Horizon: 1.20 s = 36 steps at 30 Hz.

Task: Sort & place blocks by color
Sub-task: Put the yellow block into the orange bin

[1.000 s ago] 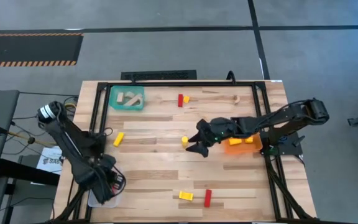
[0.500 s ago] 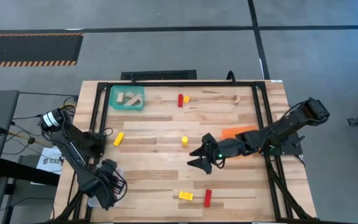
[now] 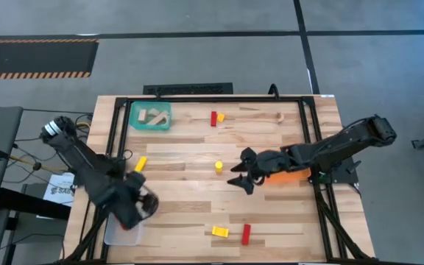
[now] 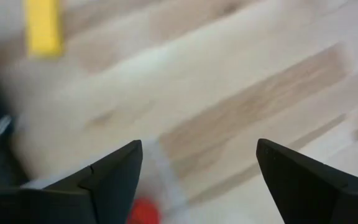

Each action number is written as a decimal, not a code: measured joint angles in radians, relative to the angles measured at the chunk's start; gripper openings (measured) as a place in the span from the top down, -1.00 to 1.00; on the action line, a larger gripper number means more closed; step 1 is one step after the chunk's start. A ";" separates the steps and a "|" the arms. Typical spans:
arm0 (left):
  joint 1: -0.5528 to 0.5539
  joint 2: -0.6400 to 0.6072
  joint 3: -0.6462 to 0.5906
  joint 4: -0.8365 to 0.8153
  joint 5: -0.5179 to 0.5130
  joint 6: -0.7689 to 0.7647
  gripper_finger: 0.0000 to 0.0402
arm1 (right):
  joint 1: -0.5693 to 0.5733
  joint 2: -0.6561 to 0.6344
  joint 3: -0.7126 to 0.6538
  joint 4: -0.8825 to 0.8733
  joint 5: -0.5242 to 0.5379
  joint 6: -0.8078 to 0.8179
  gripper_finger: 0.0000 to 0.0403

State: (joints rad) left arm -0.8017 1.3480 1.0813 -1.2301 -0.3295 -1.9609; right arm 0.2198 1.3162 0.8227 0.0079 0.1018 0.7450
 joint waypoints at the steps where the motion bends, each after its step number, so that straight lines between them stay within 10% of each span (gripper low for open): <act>1: 0.041 -0.009 0.000 0.021 -0.016 0.055 -0.51 | -0.017 -0.020 0.000 -0.038 -0.004 -0.025 -0.66; 11: 0.549 0.040 0.001 0.513 0.063 0.923 -0.51 | -0.193 -0.222 0.000 -0.377 -0.026 -0.255 -0.66; 19: 0.694 0.165 0.001 0.848 0.080 1.699 -0.52 | -0.312 -0.274 0.000 -0.550 -0.079 -0.351 -0.66; 36: 0.809 0.332 0.000 0.960 0.367 2.100 -0.52 | -0.212 -0.241 -0.001 -0.575 -0.045 -0.051 -0.66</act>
State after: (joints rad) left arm 0.0068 1.6799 1.0809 -0.2701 0.0375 0.1387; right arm 0.0074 1.0748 0.8219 -0.5669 0.0570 0.6944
